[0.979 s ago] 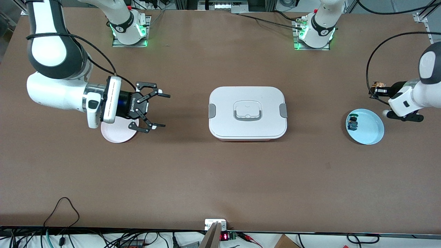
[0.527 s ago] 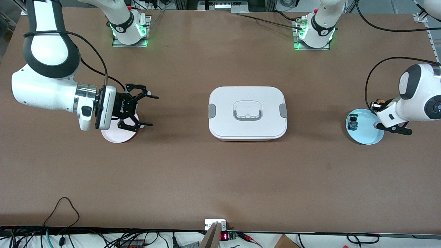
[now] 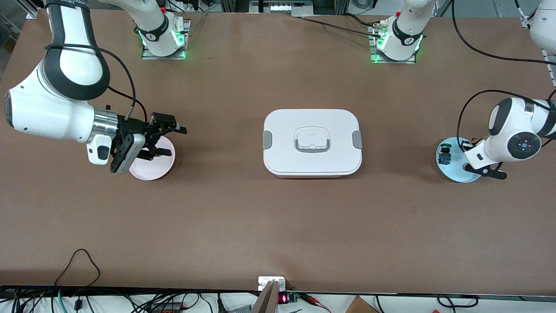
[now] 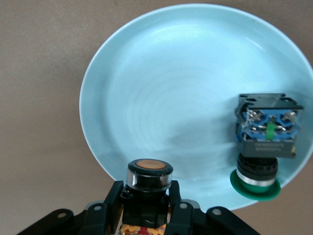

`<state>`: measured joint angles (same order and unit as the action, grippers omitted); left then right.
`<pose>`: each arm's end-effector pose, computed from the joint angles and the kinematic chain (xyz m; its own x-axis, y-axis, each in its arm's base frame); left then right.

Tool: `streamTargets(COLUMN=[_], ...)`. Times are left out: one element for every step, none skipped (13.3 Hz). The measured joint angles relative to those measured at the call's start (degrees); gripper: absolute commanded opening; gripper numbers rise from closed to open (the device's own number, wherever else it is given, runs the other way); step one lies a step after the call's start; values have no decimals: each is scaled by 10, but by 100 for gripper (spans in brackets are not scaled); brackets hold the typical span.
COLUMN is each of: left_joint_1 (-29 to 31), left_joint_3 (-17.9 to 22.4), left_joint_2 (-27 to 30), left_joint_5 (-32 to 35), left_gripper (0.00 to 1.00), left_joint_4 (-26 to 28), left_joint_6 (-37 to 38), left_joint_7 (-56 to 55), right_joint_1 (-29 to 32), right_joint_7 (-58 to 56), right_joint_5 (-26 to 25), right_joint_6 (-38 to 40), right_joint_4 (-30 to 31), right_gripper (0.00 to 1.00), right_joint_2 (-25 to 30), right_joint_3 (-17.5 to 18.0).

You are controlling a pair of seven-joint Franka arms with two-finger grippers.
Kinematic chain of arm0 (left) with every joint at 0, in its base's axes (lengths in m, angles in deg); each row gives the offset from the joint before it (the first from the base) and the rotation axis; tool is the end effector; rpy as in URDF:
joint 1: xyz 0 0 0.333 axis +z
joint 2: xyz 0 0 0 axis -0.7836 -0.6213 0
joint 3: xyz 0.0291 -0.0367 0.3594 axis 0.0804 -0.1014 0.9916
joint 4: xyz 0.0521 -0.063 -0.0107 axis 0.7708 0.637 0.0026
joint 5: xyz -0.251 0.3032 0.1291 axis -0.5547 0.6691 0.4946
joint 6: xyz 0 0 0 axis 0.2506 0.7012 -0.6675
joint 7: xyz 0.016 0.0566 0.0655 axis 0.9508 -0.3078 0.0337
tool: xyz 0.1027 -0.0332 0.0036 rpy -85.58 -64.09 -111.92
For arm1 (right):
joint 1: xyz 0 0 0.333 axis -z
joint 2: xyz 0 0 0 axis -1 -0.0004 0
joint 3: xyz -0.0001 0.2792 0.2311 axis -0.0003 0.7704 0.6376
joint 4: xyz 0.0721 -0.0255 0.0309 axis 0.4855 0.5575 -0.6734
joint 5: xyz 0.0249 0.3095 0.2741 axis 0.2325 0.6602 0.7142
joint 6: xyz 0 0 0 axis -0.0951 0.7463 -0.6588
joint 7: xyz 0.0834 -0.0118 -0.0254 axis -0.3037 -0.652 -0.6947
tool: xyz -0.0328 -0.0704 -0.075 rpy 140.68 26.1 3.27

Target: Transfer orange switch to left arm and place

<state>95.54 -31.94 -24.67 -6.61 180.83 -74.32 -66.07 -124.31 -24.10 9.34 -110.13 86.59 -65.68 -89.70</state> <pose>0.5841 0.1860 0.2170 0.9048 -0.2116 -0.3695 -0.3024 -0.9302 -0.2080 0.6330 0.1446 0.4574 0.8955 0.4124 0.1673 0.4309 -0.7094 -0.5577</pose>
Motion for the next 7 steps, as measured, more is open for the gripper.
streamTargets(left_joint_1=[-1, -1, -1, -1, -1, -1, -1], left_joint_3=[-1, -1, -1, -1, -1, -1, -2], left_joint_2=[-6, -12, -18, -24, -27, -30, -31], left_joint_5=[16, 28, 34, 35, 35, 35, 35], left_gripper=[1, 4, 4, 4, 4, 4, 4], left_joint_4=[0, -1, -3, -6, -11, -18, -25], left_joint_6=[-6, -17, -25, -30, -32, -33, -33], left_joint_7=[-9, -13, -14, -15, -15, -15, -15], right_joint_1=[-1, -1, -1, -1, 0, 4, 8], right_joint_7=[47, 89, 128, 168, 205, 236, 261], right_joint_5=[-38, -80, -128, -175, -216, -256, -296], right_joint_6=[1, 4, 11, 24, 39, 51, 63], right_joint_4=[-3, -8, -13, -17, -19, -22, -25], right_gripper=[100, 100, 100, 100, 100, 100, 100], right_joint_2=[0, 1, 1, 2, 2, 2, 2], right_joint_3=[0, 0, 0, 0, 0, 0, 0])
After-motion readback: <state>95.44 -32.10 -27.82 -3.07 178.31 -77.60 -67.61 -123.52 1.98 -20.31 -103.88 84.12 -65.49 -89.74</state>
